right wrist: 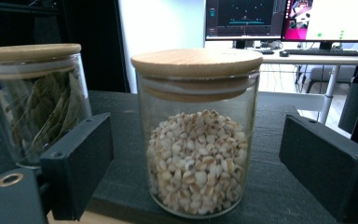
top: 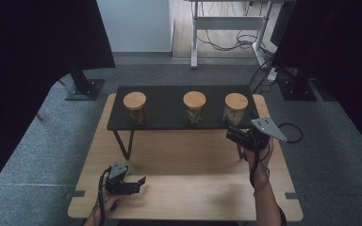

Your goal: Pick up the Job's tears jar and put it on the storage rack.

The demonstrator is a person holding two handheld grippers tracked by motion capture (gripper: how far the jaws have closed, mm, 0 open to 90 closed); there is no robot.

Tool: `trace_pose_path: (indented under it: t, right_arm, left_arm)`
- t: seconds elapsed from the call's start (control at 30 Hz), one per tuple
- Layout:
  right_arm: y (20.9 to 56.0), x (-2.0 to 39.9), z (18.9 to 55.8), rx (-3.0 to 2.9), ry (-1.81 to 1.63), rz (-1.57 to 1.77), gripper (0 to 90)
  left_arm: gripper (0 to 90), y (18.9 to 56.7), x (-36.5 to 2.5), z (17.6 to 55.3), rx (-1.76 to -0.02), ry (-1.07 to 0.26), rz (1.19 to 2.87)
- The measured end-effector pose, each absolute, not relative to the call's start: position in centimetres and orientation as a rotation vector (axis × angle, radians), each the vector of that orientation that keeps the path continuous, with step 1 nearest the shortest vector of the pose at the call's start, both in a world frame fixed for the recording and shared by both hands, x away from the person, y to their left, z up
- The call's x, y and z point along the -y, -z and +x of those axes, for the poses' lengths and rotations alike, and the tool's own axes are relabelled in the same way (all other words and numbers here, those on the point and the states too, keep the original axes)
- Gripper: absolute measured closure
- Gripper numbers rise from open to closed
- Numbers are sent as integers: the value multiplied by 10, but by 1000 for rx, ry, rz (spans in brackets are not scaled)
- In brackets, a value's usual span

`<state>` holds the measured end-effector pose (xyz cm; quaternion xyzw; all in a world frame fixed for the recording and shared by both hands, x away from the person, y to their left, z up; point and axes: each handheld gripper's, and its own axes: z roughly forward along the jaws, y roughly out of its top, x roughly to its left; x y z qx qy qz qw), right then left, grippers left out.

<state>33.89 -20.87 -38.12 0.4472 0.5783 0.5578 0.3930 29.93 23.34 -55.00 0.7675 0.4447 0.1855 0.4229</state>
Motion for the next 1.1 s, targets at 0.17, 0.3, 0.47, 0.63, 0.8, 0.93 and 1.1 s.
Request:
trace_pose_path:
  t: [0.17, 0.3, 0.47, 0.63, 0.8, 0.93, 1.1]
  right_arm:
    - [383, 209, 329, -1465, -1428, 1120, 96]
    - [386, 209, 320, -1473, -1446, 1098, 97]
    - [392, 210, 308, -1477, -1480, 1077, 100]
    - [398, 207, 292, -1500, -1519, 1030, 102]
    - [406, 204, 279, -1512, -1532, 1014, 103]
    - [415, 202, 269, -1515, -1529, 1018, 102]
    - [426, 203, 260, -1522, -1517, 1028, 102]
  left_arm:
    - [69, 550, -233, 298, -1108, -470, 1927]
    - [68, 550, -233, 298, -1109, -471, 1926]
    - [68, 550, -232, 298, -1109, -470, 1928]
    - [68, 550, -232, 298, -1108, -472, 1931]
    - [68, 550, -231, 297, -1104, -475, 1933]
    - [68, 550, -232, 298, -1104, -472, 1937]
    - [68, 550, -231, 298, -1104, -471, 1936]
